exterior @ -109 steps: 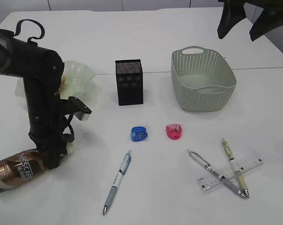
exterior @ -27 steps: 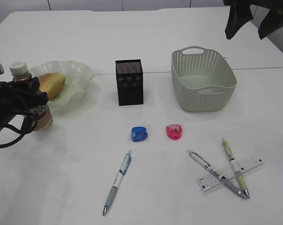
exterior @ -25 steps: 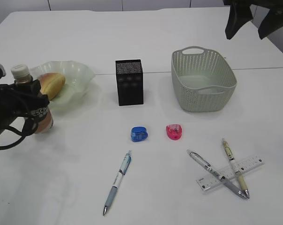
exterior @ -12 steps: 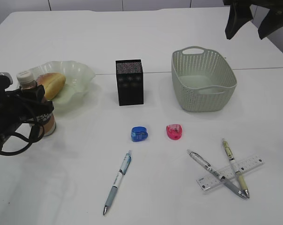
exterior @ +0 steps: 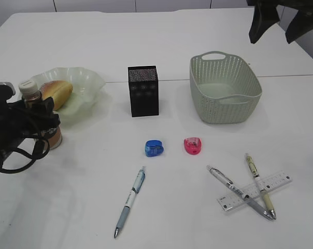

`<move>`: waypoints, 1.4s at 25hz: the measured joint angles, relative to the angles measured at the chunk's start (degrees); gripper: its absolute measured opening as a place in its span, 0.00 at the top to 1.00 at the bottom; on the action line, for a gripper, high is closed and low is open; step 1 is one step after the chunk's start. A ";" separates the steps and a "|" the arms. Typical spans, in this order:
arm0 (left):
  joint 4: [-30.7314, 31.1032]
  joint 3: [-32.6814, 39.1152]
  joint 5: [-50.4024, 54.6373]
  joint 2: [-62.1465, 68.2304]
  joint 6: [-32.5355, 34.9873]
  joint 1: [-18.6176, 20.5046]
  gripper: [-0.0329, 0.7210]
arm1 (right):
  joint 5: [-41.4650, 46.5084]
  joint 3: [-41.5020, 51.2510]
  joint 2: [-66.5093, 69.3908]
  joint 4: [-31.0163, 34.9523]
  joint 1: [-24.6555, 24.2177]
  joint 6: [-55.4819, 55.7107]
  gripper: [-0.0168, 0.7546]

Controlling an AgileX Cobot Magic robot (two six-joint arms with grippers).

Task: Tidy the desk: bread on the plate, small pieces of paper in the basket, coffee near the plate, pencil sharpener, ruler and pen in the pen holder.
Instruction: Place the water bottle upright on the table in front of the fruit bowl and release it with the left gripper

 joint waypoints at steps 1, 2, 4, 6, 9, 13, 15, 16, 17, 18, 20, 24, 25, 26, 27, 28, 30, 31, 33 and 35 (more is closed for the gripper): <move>0.00 0.00 0.86 0.09 0.00 0.00 0.33 | 0.00 0.00 0.00 0.00 0.00 0.00 0.30; 0.00 0.00 1.17 0.23 0.00 0.00 0.29 | 0.10 0.00 0.00 0.00 0.00 0.00 0.30; 0.00 0.00 1.40 0.23 0.00 0.00 0.25 | 0.10 0.00 0.00 0.00 0.00 0.00 0.30; -0.21 0.00 1.85 -0.02 0.00 0.00 0.23 | 0.10 0.00 0.00 0.00 0.00 0.00 0.30; -0.34 0.00 2.08 -1.78 0.00 0.00 0.23 | 0.10 0.00 0.00 0.00 0.00 0.00 0.30; -0.43 0.00 2.08 -5.67 0.00 0.00 0.23 | 0.10 0.00 0.00 0.00 0.00 0.00 0.30; -0.43 0.00 2.58 -8.13 0.00 0.00 0.23 | 0.10 0.00 0.00 0.00 0.00 0.00 0.30; -0.53 0.00 3.86 -9.28 0.00 0.00 0.23 | 0.10 0.00 0.00 -0.11 0.00 0.00 0.30; -0.46 0.00 5.73 -10.75 0.13 0.00 0.23 | 0.10 0.00 0.00 -0.49 0.00 0.00 0.30; -0.46 0.00 8.22 -12.37 0.41 0.00 0.23 | 0.10 0.00 0.00 -0.49 0.00 0.00 0.30; -0.56 0.10 14.19 -15.98 1.03 0.00 0.23 | 0.10 0.00 0.00 -1.07 0.00 0.00 0.30; -0.59 0.33 29.01 -25.89 1.93 0.00 0.23 | 0.10 0.00 0.00 -1.31 0.00 0.00 0.30; -0.59 0.45 32.93 -28.83 2.29 0.00 0.23 | 0.10 0.00 0.00 -1.31 0.00 0.00 0.30; -0.59 0.45 36.28 -31.84 2.75 0.00 0.23 | 0.10 0.00 0.00 -1.31 0.00 0.00 0.30; -0.59 0.56 40.26 -34.44 3.74 0.00 0.23 | 0.10 0.00 0.00 -1.20 0.00 0.00 0.30; -0.59 0.63 44.21 -37.55 4.84 0.00 0.23 | 0.10 0.00 0.00 -0.91 0.00 0.00 0.30; -0.59 0.63 51.22 -43.21 6.77 0.00 0.23 | 0.10 0.00 0.00 0.54 0.00 0.00 0.30; -0.59 0.63 55.00 -46.21 7.51 0.00 0.24 | 0.10 0.00 0.00 1.64 0.00 0.00 0.30; -0.48 0.63 62.41 -51.76 8.04 0.00 0.26 | 0.10 0.00 0.00 4.04 0.00 0.00 0.30; -0.36 0.11 71.75 -55.98 8.44 0.00 0.28 | 0.10 0.00 0.00 6.80 0.00 0.00 0.30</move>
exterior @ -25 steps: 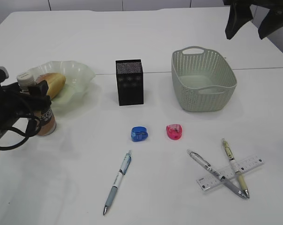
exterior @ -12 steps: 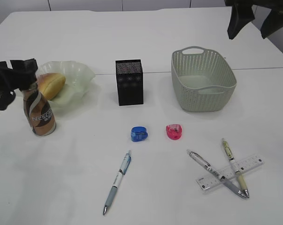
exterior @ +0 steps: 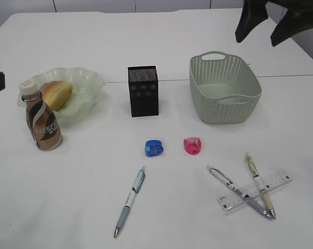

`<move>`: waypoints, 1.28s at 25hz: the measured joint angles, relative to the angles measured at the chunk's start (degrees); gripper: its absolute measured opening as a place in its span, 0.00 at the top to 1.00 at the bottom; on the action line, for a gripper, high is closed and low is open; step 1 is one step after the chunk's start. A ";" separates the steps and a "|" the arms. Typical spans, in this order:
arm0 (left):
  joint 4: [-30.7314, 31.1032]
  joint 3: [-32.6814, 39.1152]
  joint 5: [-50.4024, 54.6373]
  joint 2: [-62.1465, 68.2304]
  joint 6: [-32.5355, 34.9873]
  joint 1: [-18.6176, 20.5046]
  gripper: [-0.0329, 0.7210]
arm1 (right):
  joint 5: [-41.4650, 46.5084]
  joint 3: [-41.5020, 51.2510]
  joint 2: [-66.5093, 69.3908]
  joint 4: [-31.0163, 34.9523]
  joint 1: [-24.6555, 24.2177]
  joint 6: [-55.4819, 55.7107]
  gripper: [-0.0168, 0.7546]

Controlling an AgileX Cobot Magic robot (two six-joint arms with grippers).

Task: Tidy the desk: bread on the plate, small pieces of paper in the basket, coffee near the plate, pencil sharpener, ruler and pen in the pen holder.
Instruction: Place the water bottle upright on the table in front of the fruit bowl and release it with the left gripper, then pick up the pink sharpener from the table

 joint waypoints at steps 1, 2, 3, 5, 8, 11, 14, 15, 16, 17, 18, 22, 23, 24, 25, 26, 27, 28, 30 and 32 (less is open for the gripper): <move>0.12 -0.60 4.27 -1.79 -0.01 0.00 0.29 | 0.00 0.00 0.00 0.94 0.00 0.00 0.30; 0.27 -1.51 9.53 -3.23 -0.01 0.00 0.29 | 0.00 0.00 0.00 1.68 0.00 -0.36 0.30; 0.26 -2.51 14.68 -4.16 -0.15 0.00 0.30 | 0.00 0.00 0.00 2.11 0.12 -0.78 0.30; 0.39 -4.43 23.58 -5.37 -1.61 0.00 0.30 | 0.00 0.00 0.00 2.25 0.70 -1.20 0.30; 1.26 -7.60 35.91 -5.65 -5.70 0.00 0.31 | 0.00 0.10 0.00 2.46 1.48 -1.33 0.30; 3.66 -10.05 45.63 -5.74 -11.05 0.00 0.33 | 0.00 1.23 -0.33 2.53 2.20 -1.46 0.30; 5.87 -11.44 54.81 -5.54 -14.19 0.00 0.36 | -0.11 4.90 -1.38 2.63 2.31 -1.56 0.30; 6.37 -11.59 57.03 -5.14 -14.88 0.00 0.36 | -0.11 6.84 -2.05 2.63 2.31 -1.56 0.30; 6.49 -11.58 59.57 -4.49 -15.51 0.00 0.36 | -0.11 8.64 -2.68 2.63 2.31 -1.56 0.30; 6.63 -11.58 61.75 -3.85 -16.07 0.00 0.36 | -0.21 10.93 -3.53 2.63 2.34 -1.56 0.30; 6.63 -11.58 63.29 -3.04 -16.74 0.00 0.37 | -0.21 13.25 -4.43 2.63 2.34 -1.56 0.30; 6.75 -11.58 65.82 -0.81 -18.35 0.00 0.37 | -0.21 21.09 -7.68 1.42 2.44 -1.56 0.30; 6.75 -11.58 65.96 -0.44 -18.49 0.00 0.37 | -0.21 22.26 -8.14 1.00 2.44 -1.58 0.30; 6.75 -11.58 65.96 -0.20 -18.58 0.00 0.37 | -0.21 23.27 -8.43 0.76 2.44 -1.58 0.30; 6.75 -11.58 66.00 -0.08 -18.71 0.00 0.37 | -0.21 23.79 -8.54 0.52 2.44 -1.68 0.30; 6.75 -11.58 66.00 0.06 -18.71 0.00 0.37 | -0.32 24.03 -8.57 0.42 2.44 -1.68 0.30; 6.75 -11.58 66.10 0.06 -18.71 0.00 0.37 | -0.32 24.13 -8.57 0.28 2.44 -1.68 0.30; 6.75 -11.58 66.10 0.06 -18.79 0.00 0.37 | -0.42 24.13 -8.57 0.01 2.44 -1.68 0.30; 6.75 -11.58 66.23 0.06 -18.79 0.00 0.37 | -0.42 24.13 -8.57 -0.48 2.44 -1.68 0.30; 6.75 -11.58 66.23 0.06 -18.79 0.00 0.37 | -0.42 23.89 -8.57 -0.59 2.44 -1.68 0.30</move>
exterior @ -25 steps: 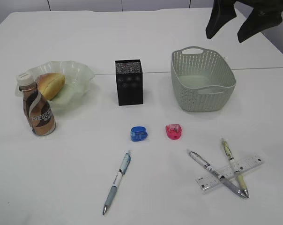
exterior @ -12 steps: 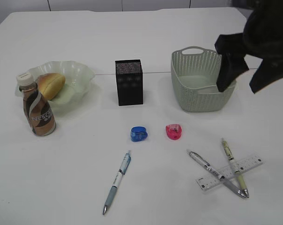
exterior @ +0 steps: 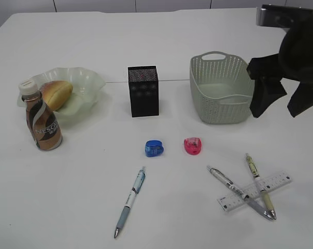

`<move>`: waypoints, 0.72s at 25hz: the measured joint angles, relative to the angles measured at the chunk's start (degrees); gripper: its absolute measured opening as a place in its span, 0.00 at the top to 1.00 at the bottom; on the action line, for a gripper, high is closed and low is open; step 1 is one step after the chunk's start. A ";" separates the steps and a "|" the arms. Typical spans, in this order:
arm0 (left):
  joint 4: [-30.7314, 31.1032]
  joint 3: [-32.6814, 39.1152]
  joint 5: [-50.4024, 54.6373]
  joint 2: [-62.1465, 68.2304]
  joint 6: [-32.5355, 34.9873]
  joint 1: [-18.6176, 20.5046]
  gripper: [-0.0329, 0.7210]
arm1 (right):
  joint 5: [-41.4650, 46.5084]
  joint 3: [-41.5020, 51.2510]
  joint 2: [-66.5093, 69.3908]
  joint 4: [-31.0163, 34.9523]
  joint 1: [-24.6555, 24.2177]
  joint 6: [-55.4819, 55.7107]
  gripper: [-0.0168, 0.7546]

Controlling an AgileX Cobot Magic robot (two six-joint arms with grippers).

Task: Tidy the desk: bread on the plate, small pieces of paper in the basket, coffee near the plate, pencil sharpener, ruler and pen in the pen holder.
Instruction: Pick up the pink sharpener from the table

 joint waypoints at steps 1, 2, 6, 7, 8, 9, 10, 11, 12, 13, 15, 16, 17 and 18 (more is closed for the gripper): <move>0.00 0.00 0.00 0.00 0.00 0.00 0.37 | 0.00 -0.27 0.00 0.25 0.00 0.00 0.30; 0.00 0.00 0.04 0.00 0.00 0.00 0.37 | 0.00 -0.38 0.00 0.75 0.00 0.00 0.30; 0.00 0.00 0.13 0.00 0.00 0.00 0.38 | 0.00 -1.68 1.85 4.19 0.00 0.00 0.30; 0.10 0.00 0.13 0.00 0.00 0.00 0.38 | 0.00 -2.55 3.13 5.10 0.00 0.00 0.30; 0.10 0.00 0.13 0.00 0.00 0.00 0.38 | 0.00 -3.47 4.33 6.28 0.00 0.00 0.31; 0.10 0.00 0.13 0.00 0.00 0.00 0.38 | 0.00 -4.78 5.87 7.23 0.13 0.00 0.31; 0.21 0.00 0.13 0.00 0.00 0.00 0.38 | 0.00 -6.27 7.41 7.73 0.37 0.27 0.32; 0.21 0.00 0.13 0.00 0.00 0.00 0.38 | -0.10 -7.83 8.67 7.85 0.81 0.66 0.32; 0.21 0.00 0.13 0.00 0.00 0.00 0.38 | -0.10 -9.22 10.16 7.73 1.36 1.08 0.32; 0.21 0.00 0.13 0.00 0.00 0.00 0.38 | -0.19 -10.86 11.66 7.46 2.26 1.22 0.32; 0.21 0.00 0.13 0.00 -0.03 0.00 0.38 | -0.22 -13.63 14.41 7.08 4.28 1.30 0.33; 0.21 0.00 0.13 0.00 -0.03 0.00 0.39 | -0.22 -14.97 15.98 7.08 5.19 1.30 0.33; 0.21 0.00 0.13 0.00 -0.03 0.00 0.39 | -0.32 -16.05 17.47 7.08 5.76 1.30 0.33; 0.21 0.00 0.13 0.00 -0.03 0.00 0.39 | -0.34 -16.73 18.65 7.08 6.22 1.30 0.33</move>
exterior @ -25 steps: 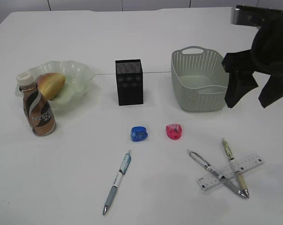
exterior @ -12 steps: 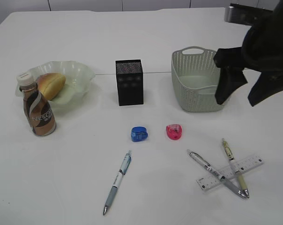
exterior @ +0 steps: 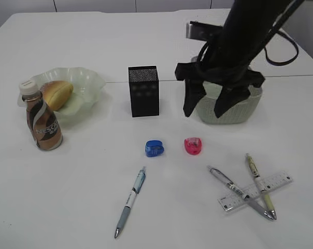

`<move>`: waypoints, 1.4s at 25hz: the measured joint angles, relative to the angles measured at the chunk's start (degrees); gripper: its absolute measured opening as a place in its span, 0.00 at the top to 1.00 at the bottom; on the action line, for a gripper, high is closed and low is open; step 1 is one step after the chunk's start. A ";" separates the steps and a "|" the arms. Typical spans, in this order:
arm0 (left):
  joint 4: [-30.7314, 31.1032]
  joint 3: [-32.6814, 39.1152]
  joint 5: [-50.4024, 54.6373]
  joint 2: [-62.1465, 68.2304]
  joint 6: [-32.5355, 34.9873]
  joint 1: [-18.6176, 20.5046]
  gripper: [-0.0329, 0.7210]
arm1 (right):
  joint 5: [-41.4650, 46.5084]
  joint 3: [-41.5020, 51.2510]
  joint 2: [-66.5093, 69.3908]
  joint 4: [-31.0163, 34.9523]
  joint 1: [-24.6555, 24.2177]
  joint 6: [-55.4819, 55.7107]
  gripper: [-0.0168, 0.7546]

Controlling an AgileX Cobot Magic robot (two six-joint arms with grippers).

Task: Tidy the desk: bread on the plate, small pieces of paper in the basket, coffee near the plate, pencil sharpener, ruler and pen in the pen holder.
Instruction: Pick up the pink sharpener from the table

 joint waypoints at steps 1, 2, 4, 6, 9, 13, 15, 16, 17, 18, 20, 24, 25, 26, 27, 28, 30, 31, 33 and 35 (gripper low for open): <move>0.00 0.00 0.00 0.00 0.00 0.00 0.40 | -0.10 -0.34 1.27 0.00 0.13 0.00 0.33; 0.07 0.00 0.00 0.00 0.00 0.00 0.40 | -0.64 -0.49 2.38 -0.15 0.13 0.00 0.33; 0.07 0.00 0.00 0.00 0.00 0.00 0.40 | -2.45 -0.58 4.19 -1.60 0.13 0.00 0.33; 0.07 0.00 0.00 0.00 0.00 0.00 0.40 | -4.76 -0.88 5.90 -3.84 0.13 0.16 0.33; 0.07 0.00 0.00 0.00 0.00 0.00 0.40 | -6.24 -1.46 8.60 -7.06 0.36 1.96 0.33; 0.07 0.00 0.04 0.00 0.00 0.00 0.40 | -6.24 -4.76 12.90 -10.28 1.73 4.06 0.33; 0.12 0.00 0.04 0.00 0.00 0.00 0.40 | -6.13 -6.83 14.55 -11.32 2.16 5.03 0.33; 0.22 0.00 0.04 0.00 0.00 0.00 0.40 | -6.13 -8.09 15.37 -11.53 2.26 5.32 0.33; 0.35 0.00 0.04 0.00 0.00 0.00 0.40 | -6.00 -9.22 16.18 -11.53 2.26 5.56 0.33; 0.63 0.00 0.04 0.00 0.00 0.00 0.40 | -5.91 -10.03 16.76 -11.61 2.26 5.68 0.33; 1.06 0.00 0.04 0.00 -0.10 0.00 0.40 | -5.64 -10.60 17.74 -12.10 2.26 5.79 0.33; 1.18 0.00 0.04 0.00 -0.10 0.00 0.40 | -5.38 -10.75 18.51 -13.79 2.26 6.14 0.33; 1.18 0.00 0.04 0.00 -0.10 0.00 0.40 | -5.30 -10.73 18.65 -14.36 2.26 6.14 0.33; 1.18 0.00 0.04 0.00 -0.10 0.00 0.40 | -5.25 -10.87 18.92 -14.63 2.26 6.22 0.33; 1.18 0.00 0.04 0.00 -0.10 0.00 0.40 | -5.25 -10.92 19.24 -14.61 2.26 6.36 0.33; 1.18 0.00 0.04 0.00 -0.10 0.00 0.40 | -5.25 -10.92 19.43 -14.61 2.26 6.36 0.33; 1.18 0.00 0.04 0.00 -0.10 0.00 0.40 | -5.15 -10.92 20.11 -15.02 2.41 6.50 0.33; 1.18 0.00 0.04 0.00 -0.10 0.00 0.40 | -5.15 -10.92 20.22 -15.29 2.62 6.55 0.33; 1.18 0.00 0.04 0.00 -0.10 0.00 0.40 | -5.15 -10.92 20.47 -15.43 2.87 6.64 0.33; 1.20 0.00 0.04 0.00 -0.10 0.00 0.40 | -5.15 -10.92 20.47 -15.49 2.99 6.78 0.33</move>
